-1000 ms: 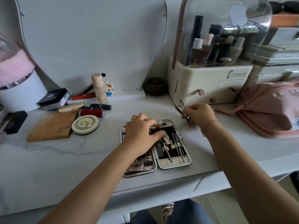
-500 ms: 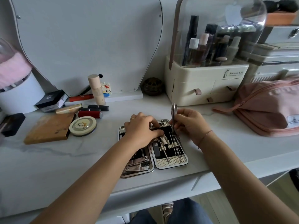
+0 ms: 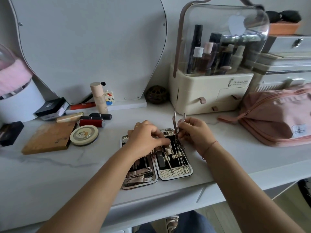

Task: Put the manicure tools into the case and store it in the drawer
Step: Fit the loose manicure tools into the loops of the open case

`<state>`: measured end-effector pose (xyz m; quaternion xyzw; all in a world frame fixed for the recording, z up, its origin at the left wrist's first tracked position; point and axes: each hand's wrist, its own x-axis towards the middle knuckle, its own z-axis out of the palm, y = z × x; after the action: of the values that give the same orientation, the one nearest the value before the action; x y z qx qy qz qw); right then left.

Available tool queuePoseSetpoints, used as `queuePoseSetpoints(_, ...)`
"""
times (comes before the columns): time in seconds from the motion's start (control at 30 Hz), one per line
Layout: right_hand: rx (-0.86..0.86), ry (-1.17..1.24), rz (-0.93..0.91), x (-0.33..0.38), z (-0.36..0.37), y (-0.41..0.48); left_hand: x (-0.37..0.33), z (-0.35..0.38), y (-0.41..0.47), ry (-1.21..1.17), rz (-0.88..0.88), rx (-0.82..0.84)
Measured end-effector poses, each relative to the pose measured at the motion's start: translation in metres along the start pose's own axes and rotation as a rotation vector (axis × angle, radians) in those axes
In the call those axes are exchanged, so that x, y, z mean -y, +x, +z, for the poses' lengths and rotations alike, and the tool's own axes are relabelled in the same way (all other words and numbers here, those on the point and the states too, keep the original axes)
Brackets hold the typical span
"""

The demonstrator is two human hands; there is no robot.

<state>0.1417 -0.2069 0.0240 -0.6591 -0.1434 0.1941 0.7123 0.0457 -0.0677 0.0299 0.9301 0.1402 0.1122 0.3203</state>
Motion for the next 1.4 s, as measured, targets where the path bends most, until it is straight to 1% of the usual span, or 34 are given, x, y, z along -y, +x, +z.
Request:
queuePoseSetpoints(0.1,0.016,0.038,-0.012,0.002,0.0,-0.001,-0.004,-0.003,-0.006,-0.1,0.028,-0.039)
queuePoseSetpoints(0.23,0.082,0.049,-0.013,0.004,0.003,-0.004,-0.002,-0.004,-0.011,-0.326,0.073,0.015)
queuePoseSetpoints(0.4,0.136,-0.05,0.018,0.007,0.007,-0.005,0.008,-0.003,-0.013,-0.482,0.042,0.031)
queuePoseSetpoints(0.5,0.136,-0.097,0.04,0.009,0.007,-0.002,0.006,-0.003,-0.013,-0.514,0.052,0.033)
queuePoseSetpoints(0.6,0.159,-0.118,0.084,0.011,0.003,0.001,0.005,-0.002,-0.013,-0.492,0.056,0.0)
queuePoseSetpoints(0.77,0.172,-0.041,0.163,0.013,0.005,0.002,0.004,-0.002,-0.014,-0.433,0.054,-0.058)
queuePoseSetpoints(0.83,0.192,-0.048,0.195,0.012,0.007,0.002,0.003,-0.002,-0.015,-0.417,0.069,-0.073)
queuePoseSetpoints(1.0,0.233,-0.235,0.217,0.014,0.002,0.007,0.002,-0.003,-0.016,-0.394,0.084,-0.09)
queuePoseSetpoints(1.13,0.286,-0.496,0.193,0.016,0.0,0.015,0.001,-0.004,-0.016,-0.359,0.062,-0.09)
queuePoseSetpoints(1.27,0.367,-0.774,0.121,0.022,0.002,0.017,0.004,-0.003,-0.013,-0.264,0.102,-0.109)
queuePoseSetpoints(1.4,0.454,-0.924,0.119,0.03,0.003,0.018,0.007,0.0,-0.01,-0.213,0.129,-0.1)
